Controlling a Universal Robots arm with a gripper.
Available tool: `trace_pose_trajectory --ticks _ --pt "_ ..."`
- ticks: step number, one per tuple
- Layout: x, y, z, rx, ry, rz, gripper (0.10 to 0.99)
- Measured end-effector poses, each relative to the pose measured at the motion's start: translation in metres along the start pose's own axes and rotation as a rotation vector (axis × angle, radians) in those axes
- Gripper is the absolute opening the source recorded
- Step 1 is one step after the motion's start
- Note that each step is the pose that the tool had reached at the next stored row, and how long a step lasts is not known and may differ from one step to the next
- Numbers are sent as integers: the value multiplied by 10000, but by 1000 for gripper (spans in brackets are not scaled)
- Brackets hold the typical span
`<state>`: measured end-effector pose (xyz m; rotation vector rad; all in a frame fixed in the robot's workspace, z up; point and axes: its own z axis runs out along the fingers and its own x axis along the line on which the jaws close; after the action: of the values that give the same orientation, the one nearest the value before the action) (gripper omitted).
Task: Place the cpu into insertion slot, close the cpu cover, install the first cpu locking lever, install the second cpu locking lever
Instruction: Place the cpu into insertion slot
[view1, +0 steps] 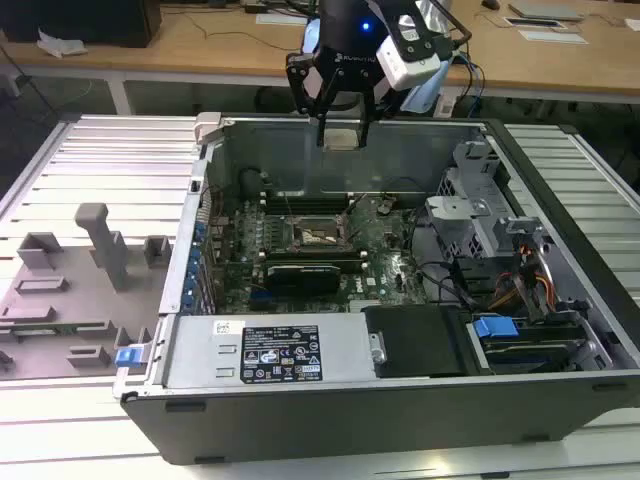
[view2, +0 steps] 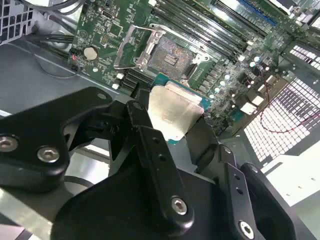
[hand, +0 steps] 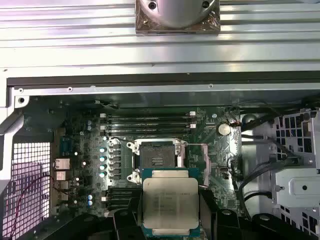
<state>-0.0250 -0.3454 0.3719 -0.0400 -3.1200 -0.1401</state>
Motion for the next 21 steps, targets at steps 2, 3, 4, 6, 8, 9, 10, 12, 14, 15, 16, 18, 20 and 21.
trace_pose_trajectory --ticks 2,3,4,6,8,9,10,12,14,15,16,18,20,21 --pt "0 0 0 0 1 0 541" --pt "0 0 0 0 0 0 541" --pt "0 0 0 0 1 0 541" --pt "0 0 1 1 0 0 541" --pt "-1 -2 25 7 1 0 541" --pt "-1 -4 42 16 0 -1 541" --pt "-1 -5 58 21 0 0 541" --pt "-2 -8 98 35 0 0 541" --pt "-1 -6 126 48 -1 3 541" --pt "-1 -4 151 54 -1 2 541" --pt "3 1 178 59 -1 2 541" --pt "36 26 241 82 -2 1 541" --pt "67 41 313 165 -4 3 541" --pt "72 40 332 198 -5 4 541"
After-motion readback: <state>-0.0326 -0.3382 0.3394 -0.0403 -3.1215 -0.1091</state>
